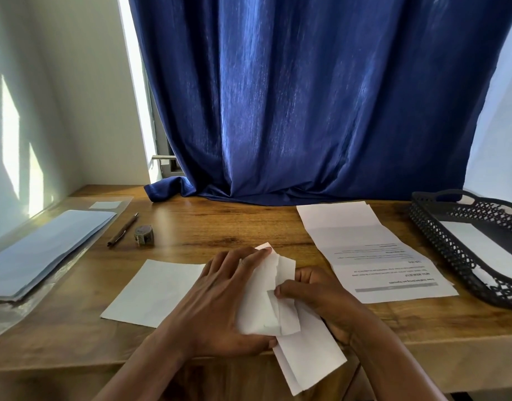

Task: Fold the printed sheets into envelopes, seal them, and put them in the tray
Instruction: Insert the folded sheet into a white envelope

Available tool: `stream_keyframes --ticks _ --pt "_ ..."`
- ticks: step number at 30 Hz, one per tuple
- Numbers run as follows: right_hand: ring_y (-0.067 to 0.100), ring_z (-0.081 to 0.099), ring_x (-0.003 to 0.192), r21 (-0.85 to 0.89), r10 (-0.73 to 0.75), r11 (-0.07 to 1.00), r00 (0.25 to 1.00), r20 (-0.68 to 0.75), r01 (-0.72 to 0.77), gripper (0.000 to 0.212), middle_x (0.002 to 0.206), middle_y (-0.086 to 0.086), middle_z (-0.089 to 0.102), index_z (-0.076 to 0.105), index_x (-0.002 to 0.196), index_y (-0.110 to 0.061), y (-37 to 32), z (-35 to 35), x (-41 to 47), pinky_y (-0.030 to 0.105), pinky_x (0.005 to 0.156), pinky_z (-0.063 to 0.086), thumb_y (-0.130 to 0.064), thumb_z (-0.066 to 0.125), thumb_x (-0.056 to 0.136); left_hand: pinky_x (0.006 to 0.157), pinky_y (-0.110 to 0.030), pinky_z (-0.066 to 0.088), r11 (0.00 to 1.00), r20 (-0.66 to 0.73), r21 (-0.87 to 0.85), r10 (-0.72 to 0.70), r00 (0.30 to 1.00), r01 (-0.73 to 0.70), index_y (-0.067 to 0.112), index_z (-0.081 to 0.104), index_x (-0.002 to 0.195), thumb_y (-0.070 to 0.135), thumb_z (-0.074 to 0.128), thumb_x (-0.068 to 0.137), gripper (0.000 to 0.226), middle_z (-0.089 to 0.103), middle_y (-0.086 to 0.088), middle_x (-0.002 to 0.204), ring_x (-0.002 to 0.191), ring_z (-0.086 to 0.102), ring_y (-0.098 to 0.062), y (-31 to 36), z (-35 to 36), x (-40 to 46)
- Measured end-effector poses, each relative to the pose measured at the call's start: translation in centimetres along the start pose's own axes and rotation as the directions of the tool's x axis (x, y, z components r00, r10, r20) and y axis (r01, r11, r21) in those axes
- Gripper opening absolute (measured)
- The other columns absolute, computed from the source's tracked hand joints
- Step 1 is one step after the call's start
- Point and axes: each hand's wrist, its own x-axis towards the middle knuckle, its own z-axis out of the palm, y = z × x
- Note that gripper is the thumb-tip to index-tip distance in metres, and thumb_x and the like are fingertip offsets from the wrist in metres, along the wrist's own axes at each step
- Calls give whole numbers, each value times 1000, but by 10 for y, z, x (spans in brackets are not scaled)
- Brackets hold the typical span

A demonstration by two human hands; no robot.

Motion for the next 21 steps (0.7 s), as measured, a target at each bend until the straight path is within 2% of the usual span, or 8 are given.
stream_keyframes --ticks 1,4,5,7,9,14,17,21 --pt "20 77 88 -2 0 1000 1000 0 0 7 97 1 80 80 89 -35 0 0 0 37 79 63 -37 76 83 112 -37 41 1000 1 2 -3 1000 3 40 11 162 92 66 65 123 25 21 156 138 32 -8 0 0 0" --pt "23 76 92 -19 -7 1000 1000 -13 6 33 99 1 80 77 101 -28 0 1 1 47 90 61 -44 77 73 114 -37 39 1000 11 3 -6 1000 6 41 10 162 93 65 65 123 22 20 158 140 29 -9 -1 1 0" --pt "20 76 91 -38 -11 999 1000 -20 10 37 98 -2 80 75 105 -27 1 1 1 44 87 62 -45 77 73 114 -36 37 1000 13 5 -5 1000 4 41 9 162 92 65 66 122 20 19 159 141 28 -9 -1 2 0" --pt "13 76 84 -67 -22 998 999 -39 19 34 93 -8 79 73 105 -28 1 3 1 30 72 63 -46 78 76 114 -33 34 1000 10 14 -1 1000 1 42 9 161 93 65 65 122 18 19 160 142 26 -10 -2 2 0" --pt "8 75 79 -94 -43 995 997 -65 37 31 89 -10 79 74 101 -29 2 6 -1 21 61 57 -48 78 77 114 -33 32 1000 4 21 0 1000 0 41 10 161 93 65 65 122 19 18 160 144 25 -11 -2 1 0" --pt "8 75 73 -99 -90 992 992 -89 81 27 85 -7 79 79 84 -38 0 14 -3 15 54 51 -60 85 69 115 -36 36 999 2 41 2 1000 -2 38 13 162 92 66 65 123 24 17 158 143 28 -11 0 0 1" --pt "9 75 73 -98 -91 992 992 -91 82 48 86 -8 79 79 85 -35 -2 15 -2 14 55 52 -73 84 57 114 -36 37 999 8 38 -1 1000 1 38 12 162 91 67 65 123 28 19 156 139 32 -9 1 0 2" --pt "8 75 74 -125 -80 990 992 -100 68 57 85 -10 79 78 87 -34 -1 15 -2 18 56 54 -78 82 53 111 -29 35 999 18 -12 -41 999 41 46 6 160 92 68 63 125 29 27 153 134 34 -3 0 1 1"
